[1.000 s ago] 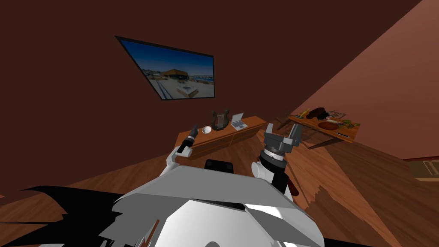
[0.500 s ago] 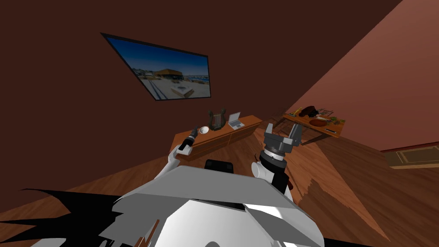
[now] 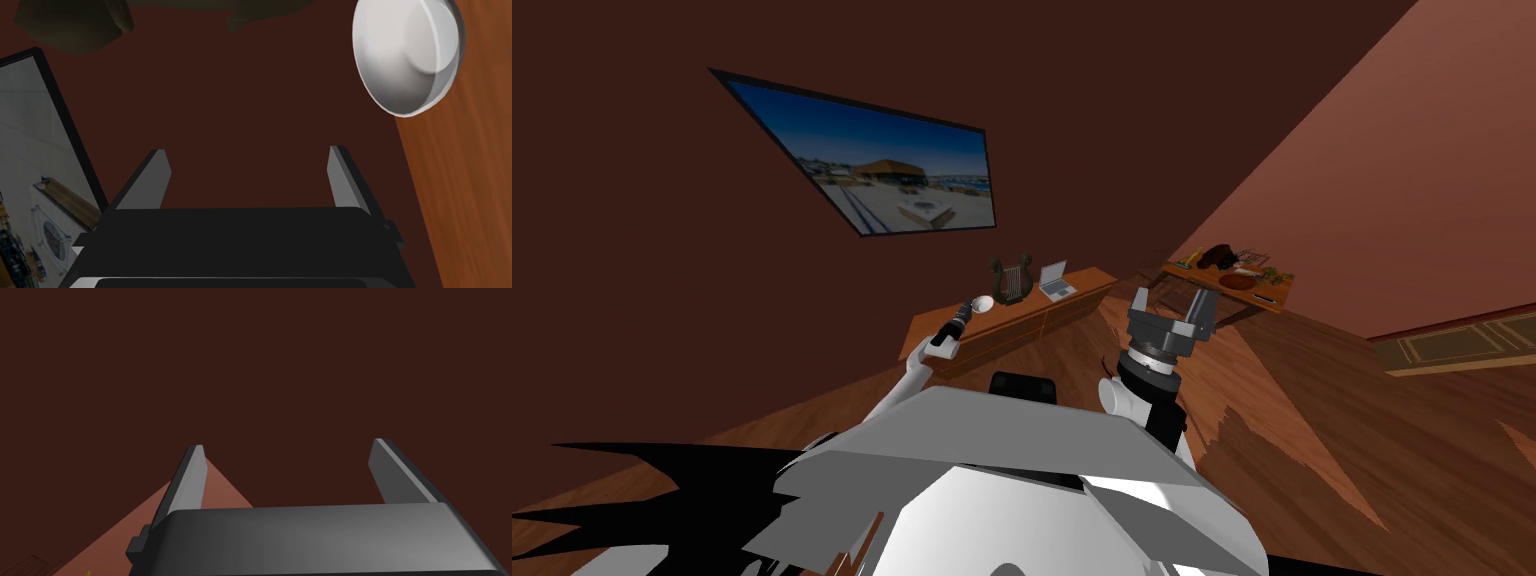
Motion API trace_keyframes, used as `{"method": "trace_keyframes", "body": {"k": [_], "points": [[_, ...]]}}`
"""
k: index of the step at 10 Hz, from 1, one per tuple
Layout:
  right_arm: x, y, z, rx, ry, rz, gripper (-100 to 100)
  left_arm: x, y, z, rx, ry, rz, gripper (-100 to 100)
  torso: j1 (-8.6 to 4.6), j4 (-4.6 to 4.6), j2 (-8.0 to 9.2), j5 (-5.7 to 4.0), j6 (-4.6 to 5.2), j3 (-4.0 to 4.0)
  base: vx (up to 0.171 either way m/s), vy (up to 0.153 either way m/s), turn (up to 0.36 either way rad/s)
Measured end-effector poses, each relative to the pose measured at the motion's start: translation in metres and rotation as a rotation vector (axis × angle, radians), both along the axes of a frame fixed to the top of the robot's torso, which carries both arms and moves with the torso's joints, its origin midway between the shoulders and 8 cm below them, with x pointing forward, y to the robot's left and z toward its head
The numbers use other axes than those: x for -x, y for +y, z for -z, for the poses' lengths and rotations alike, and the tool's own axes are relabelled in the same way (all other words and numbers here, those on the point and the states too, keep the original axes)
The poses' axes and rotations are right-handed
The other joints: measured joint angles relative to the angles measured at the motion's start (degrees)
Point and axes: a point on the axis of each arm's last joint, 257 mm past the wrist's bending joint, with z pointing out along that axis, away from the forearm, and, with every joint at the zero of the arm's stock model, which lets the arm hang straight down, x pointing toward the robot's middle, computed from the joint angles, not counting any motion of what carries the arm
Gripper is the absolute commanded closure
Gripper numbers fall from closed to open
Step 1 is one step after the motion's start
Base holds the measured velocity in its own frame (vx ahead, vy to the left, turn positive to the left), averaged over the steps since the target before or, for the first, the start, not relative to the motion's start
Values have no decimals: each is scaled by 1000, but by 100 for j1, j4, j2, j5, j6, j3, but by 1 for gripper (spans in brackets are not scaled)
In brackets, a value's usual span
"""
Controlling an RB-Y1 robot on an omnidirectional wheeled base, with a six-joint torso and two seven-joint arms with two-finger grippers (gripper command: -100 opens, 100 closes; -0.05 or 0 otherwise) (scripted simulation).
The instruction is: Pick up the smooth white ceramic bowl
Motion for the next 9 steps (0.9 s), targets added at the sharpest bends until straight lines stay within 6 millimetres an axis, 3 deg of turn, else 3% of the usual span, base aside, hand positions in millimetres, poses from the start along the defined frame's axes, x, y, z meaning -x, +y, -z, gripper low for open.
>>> {"method": "trace_keyframes", "body": {"k": [9], "points": [[0, 0, 0, 0, 0, 0, 0, -2, 53, 69, -20, 216, -97, -100, 5, -1, -3, 1, -2, -2, 24, -30, -50]]}}
